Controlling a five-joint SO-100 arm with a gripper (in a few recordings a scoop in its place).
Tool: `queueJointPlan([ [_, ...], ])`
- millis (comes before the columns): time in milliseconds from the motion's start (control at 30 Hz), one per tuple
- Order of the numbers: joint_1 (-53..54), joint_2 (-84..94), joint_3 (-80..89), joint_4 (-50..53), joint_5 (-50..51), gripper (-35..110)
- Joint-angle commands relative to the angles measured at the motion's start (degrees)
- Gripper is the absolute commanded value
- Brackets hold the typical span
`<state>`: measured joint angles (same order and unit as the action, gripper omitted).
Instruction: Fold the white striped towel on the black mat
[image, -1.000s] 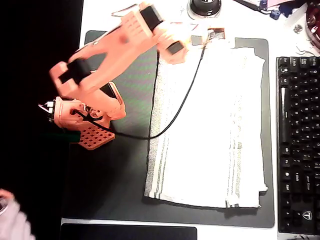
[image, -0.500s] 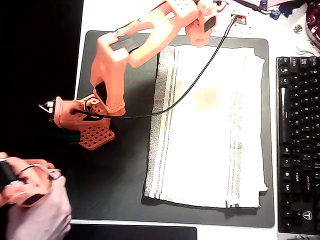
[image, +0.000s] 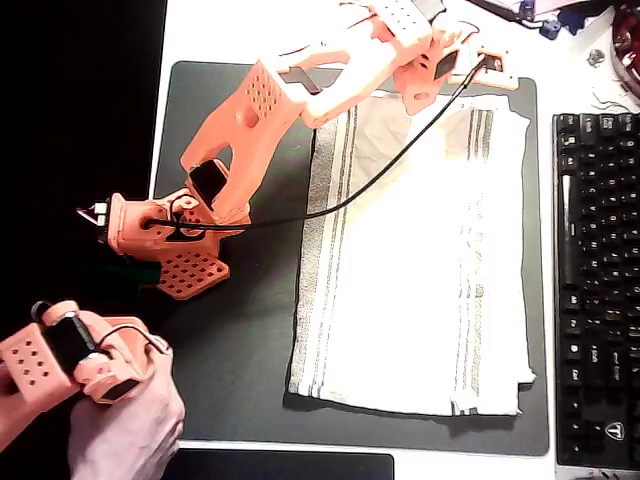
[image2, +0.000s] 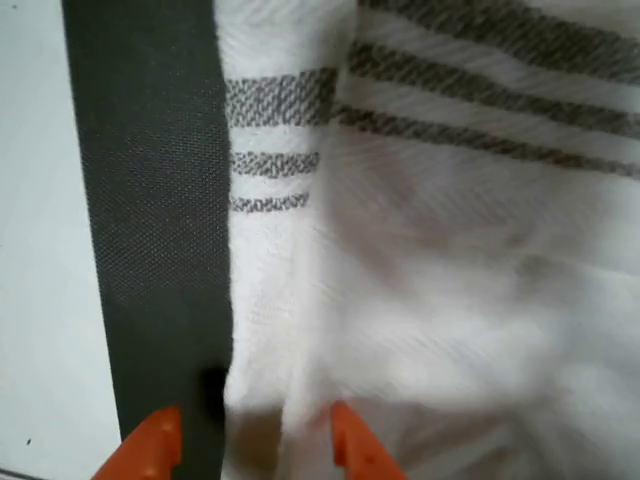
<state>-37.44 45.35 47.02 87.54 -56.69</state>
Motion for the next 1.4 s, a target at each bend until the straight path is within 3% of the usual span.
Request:
queueJointPlan([
  [0,0.2,-2.1,-4.1,-0.3,-0.8,18],
  [200,-0.2,-5.3,-7.1,2.4,0.4,1],
  [733,-1.1,35.2,5.3,11.4,-8.3,0],
  [1367,42.1,54.4,27.3,7.7,-30.3,0],
])
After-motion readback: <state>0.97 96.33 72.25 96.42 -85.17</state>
